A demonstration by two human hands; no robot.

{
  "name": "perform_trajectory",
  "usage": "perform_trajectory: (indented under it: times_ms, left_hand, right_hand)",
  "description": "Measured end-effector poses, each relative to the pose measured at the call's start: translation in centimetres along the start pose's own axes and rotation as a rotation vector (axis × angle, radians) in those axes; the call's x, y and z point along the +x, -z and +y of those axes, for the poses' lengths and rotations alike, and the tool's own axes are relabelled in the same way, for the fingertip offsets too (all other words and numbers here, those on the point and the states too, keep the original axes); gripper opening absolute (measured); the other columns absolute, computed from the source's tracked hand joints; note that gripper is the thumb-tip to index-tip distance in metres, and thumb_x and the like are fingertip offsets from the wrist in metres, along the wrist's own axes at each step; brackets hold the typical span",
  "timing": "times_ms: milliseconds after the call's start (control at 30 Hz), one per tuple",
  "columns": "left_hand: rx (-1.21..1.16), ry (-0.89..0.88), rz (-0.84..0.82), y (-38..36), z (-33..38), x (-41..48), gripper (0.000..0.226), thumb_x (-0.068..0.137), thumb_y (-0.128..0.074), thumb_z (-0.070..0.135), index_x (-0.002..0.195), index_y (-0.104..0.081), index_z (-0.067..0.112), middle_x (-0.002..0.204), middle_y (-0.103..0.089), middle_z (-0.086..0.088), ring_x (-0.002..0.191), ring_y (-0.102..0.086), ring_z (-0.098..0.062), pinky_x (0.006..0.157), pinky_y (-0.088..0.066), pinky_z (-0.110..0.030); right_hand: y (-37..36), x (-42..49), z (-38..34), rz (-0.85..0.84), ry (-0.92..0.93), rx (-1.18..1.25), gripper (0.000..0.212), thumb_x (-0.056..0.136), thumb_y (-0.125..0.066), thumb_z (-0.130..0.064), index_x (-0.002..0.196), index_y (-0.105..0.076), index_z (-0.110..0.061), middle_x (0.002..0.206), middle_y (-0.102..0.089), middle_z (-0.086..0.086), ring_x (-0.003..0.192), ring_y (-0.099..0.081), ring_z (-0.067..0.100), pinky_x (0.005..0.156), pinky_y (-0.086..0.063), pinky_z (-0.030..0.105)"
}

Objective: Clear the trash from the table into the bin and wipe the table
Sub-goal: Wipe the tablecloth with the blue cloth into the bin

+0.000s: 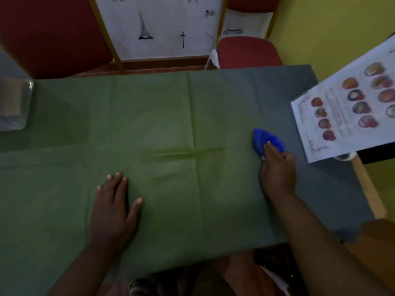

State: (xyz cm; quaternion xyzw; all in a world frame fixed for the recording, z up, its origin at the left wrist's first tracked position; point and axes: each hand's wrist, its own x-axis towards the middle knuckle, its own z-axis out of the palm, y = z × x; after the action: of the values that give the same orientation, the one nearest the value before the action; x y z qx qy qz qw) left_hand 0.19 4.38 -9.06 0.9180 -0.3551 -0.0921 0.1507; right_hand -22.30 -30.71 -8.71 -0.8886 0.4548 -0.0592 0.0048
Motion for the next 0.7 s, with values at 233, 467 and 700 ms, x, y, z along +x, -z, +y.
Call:
perform_trajectory:
  times_ms: [233,467,700]
  left_hand:
    - [-0.027,0.178,0.077,-0.2,5.2,2.4,0.062,0.088,-0.038,0.049,0.117,-0.055,-0.003,0.132,-0.048,-0.027,0.128,-0.041,-0.043,0.11,-0.03,-0.057]
    - [0.049,0.104,0.021,-2.9,7.9,2.9,0.071,0.089,-0.035,0.053,0.137,-0.046,0.003,0.153,-0.033,-0.017,0.145,-0.022,-0.034,0.118,-0.016,-0.052]
    - [0.079,0.156,0.081,-2.9,10.4,4.9,0.063,0.09,-0.036,0.052,0.128,-0.051,0.003,0.143,-0.042,-0.023,0.138,-0.031,-0.039,0.116,-0.022,-0.054]
  right_hand:
    - [0.1,-13.7,-11.7,-0.118,0.385,1.253,0.061,0.076,-0.054,-0.073,0.071,-0.066,-0.013,0.066,-0.064,0.007,0.057,-0.06,0.024,0.068,-0.045,0.025]
    - [0.9,-3.0,-1.8,-0.209,0.402,0.398,0.04,0.078,-0.059,-0.073,0.093,-0.069,-0.037,0.077,-0.073,-0.013,0.071,-0.068,0.001,0.062,-0.049,0.027]
    - [-2.1,11.7,-4.4,-0.023,0.013,0.334,0.03,0.097,-0.049,-0.033,0.125,-0.06,-0.028,0.111,-0.05,0.001,0.105,-0.054,0.027,0.076,-0.033,0.023]
